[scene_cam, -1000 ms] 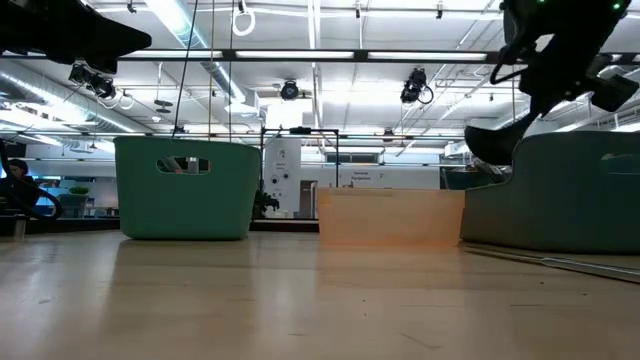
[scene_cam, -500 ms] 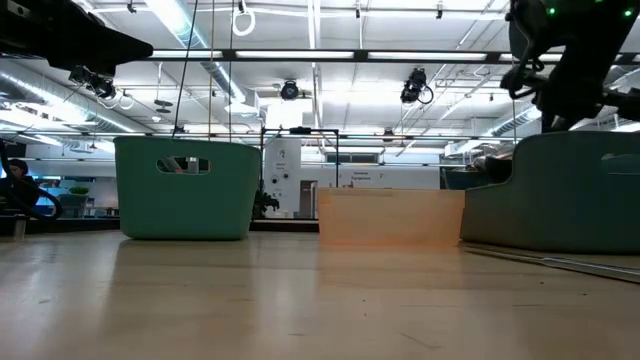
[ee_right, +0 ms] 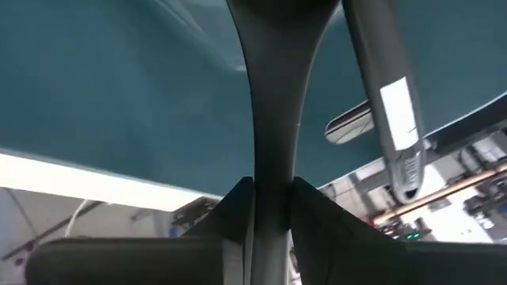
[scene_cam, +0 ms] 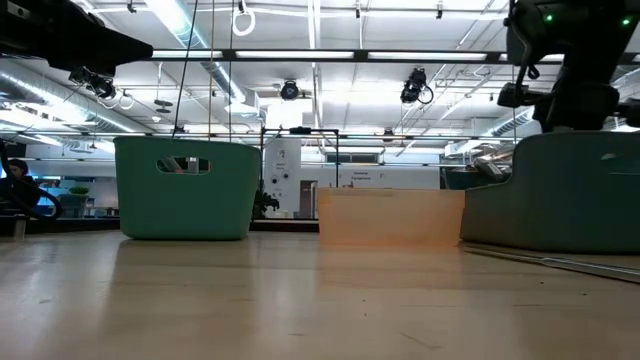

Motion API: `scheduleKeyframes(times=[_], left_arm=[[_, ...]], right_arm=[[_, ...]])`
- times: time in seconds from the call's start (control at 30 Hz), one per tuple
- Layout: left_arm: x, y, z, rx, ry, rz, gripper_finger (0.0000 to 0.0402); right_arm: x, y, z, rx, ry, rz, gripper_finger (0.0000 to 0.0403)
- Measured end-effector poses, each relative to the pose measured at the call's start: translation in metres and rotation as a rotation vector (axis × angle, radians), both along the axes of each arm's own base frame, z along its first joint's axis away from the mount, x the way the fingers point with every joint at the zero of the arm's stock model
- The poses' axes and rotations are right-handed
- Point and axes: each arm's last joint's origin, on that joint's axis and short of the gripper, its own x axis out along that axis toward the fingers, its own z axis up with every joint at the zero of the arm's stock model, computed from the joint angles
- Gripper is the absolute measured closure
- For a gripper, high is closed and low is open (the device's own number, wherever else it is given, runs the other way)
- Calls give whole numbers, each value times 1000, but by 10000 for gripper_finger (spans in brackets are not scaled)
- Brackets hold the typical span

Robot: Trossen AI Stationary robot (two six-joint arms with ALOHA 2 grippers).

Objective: Pick & Place Kitchen Items
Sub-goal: Put the black serving spoon into the blue bin

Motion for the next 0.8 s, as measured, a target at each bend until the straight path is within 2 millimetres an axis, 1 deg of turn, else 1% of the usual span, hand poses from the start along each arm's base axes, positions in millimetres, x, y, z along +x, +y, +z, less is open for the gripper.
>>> scheduleKeyframes(times=[0.2,0.37,0.57,0.8], left_arm=[[0,0,-1,10,10,0,389],[0,0,-2,16,17,0,389],[0,0,-2,29,20,-1,389],[0,0,-2,42,22,-1,389]], right_arm=[[6,0,-1,17,-2,66,340],[8,1,-13,77,3,118,341],[5,2,-29,83,25,141,340],[6,2,-33,116,32,182,340]])
